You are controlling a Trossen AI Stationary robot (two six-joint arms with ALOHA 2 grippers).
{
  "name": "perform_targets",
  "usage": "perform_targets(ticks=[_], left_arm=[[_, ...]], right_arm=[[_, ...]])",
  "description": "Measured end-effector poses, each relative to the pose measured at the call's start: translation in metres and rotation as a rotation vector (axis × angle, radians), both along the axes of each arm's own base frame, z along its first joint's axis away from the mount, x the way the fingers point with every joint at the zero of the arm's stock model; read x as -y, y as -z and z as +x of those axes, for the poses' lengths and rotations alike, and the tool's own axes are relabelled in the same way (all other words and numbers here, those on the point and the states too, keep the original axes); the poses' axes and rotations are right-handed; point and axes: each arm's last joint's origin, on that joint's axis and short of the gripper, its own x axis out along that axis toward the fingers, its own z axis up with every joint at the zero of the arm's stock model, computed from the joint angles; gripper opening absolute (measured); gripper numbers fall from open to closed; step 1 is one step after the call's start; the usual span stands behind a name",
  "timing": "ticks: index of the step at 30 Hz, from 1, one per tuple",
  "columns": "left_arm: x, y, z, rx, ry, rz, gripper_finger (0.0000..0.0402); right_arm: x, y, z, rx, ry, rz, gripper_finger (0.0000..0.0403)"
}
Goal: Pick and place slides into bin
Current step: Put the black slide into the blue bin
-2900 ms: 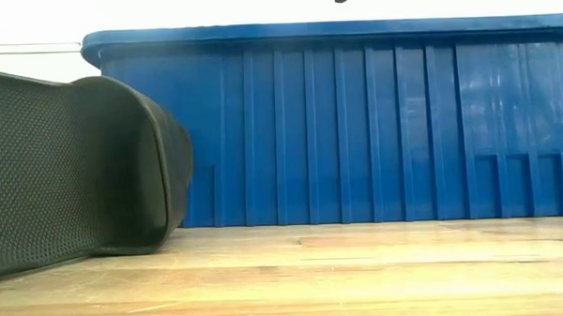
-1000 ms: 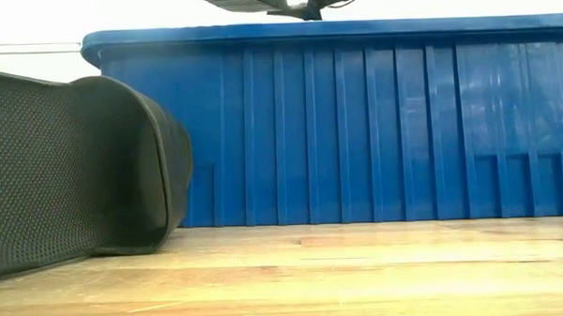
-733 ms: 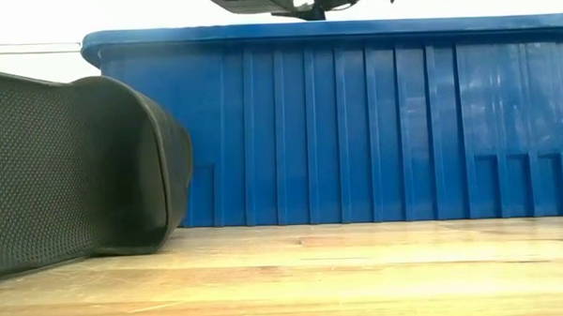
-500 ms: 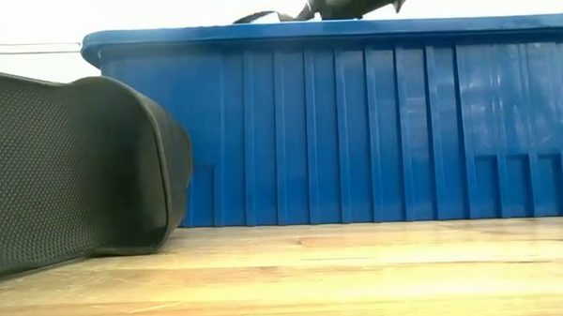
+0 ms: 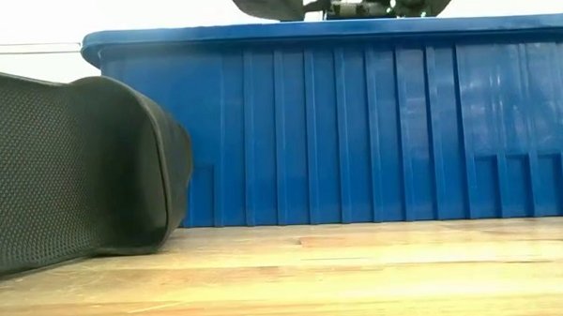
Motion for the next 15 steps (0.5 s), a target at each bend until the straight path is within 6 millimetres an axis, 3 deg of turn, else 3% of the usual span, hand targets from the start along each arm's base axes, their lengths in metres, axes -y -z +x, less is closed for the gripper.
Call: perform_targets(ticks=[6, 15], left_arm=[[0.005, 0.01, 0.019, -0.064, 0.008, 0.052, 0.0185], [0.01, 0.027, 0.043, -0.166, -0.061, 0.18, 0.0185]], right_arm=[[0.003, 0.015, 0.01, -0.029, -0.016, 0.049, 0.0041], [0.007, 0.014, 0.015, 0.031, -0.012, 0.084, 0.0041]])
